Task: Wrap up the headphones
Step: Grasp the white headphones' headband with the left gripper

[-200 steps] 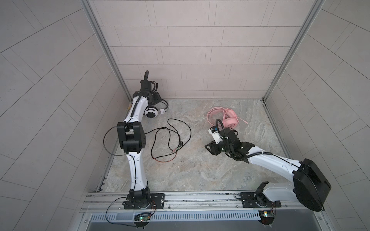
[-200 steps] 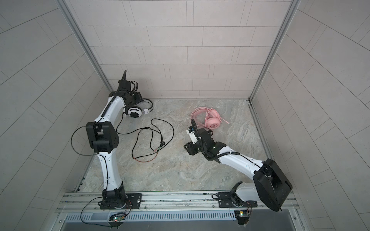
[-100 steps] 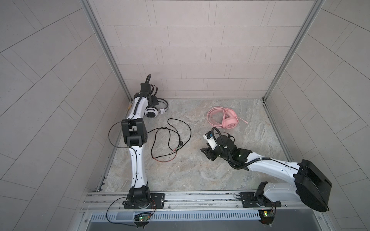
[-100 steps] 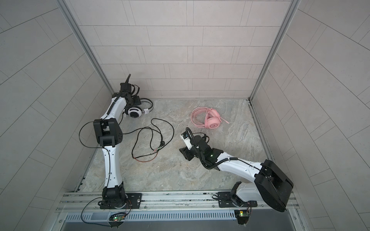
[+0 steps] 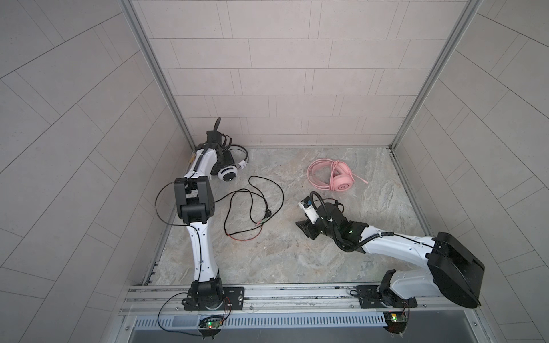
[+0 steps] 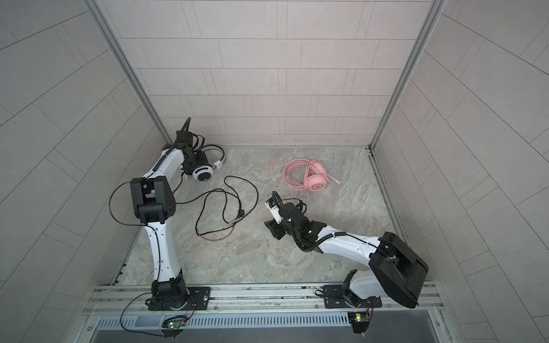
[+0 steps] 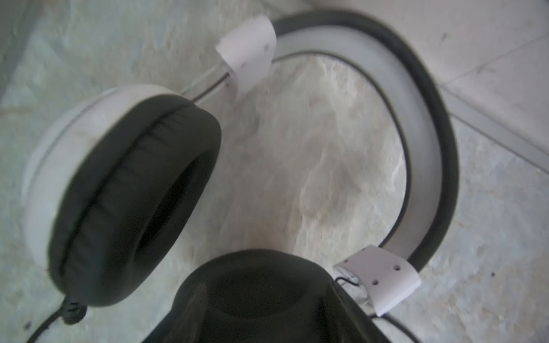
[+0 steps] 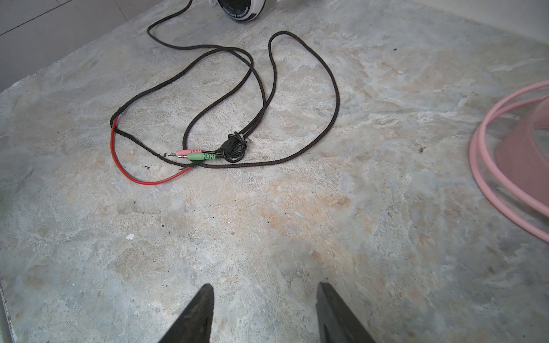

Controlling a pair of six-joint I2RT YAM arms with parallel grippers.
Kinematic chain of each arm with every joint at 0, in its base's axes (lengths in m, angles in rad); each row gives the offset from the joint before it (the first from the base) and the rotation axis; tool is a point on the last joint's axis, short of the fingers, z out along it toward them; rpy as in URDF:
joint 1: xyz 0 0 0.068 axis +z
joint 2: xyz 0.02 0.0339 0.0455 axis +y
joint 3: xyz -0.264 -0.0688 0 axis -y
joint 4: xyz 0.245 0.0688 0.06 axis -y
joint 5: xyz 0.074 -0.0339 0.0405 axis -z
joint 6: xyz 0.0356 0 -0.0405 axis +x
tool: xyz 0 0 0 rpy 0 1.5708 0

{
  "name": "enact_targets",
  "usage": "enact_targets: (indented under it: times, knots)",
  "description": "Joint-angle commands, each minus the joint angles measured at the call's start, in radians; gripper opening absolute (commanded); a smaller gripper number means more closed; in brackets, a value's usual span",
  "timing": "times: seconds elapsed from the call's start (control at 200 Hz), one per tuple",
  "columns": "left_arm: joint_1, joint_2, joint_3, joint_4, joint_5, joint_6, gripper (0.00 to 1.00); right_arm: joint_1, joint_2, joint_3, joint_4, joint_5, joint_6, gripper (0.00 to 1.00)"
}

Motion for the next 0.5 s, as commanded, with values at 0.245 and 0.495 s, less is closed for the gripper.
enact_targets:
  times: [0.245,0.495]
  knots:
    - [-0.206,-0.194,-0.333,0.023,0.09,-0.145,0.68,0.005,0.02,-0.003,0.01,0.052,-0.004,0.57]
    - [-0.357,-0.374,-0.541,0.112,0.168,-0.277,0.68,0.006,0.043,0.006,0.001,0.092,-0.009,0.57]
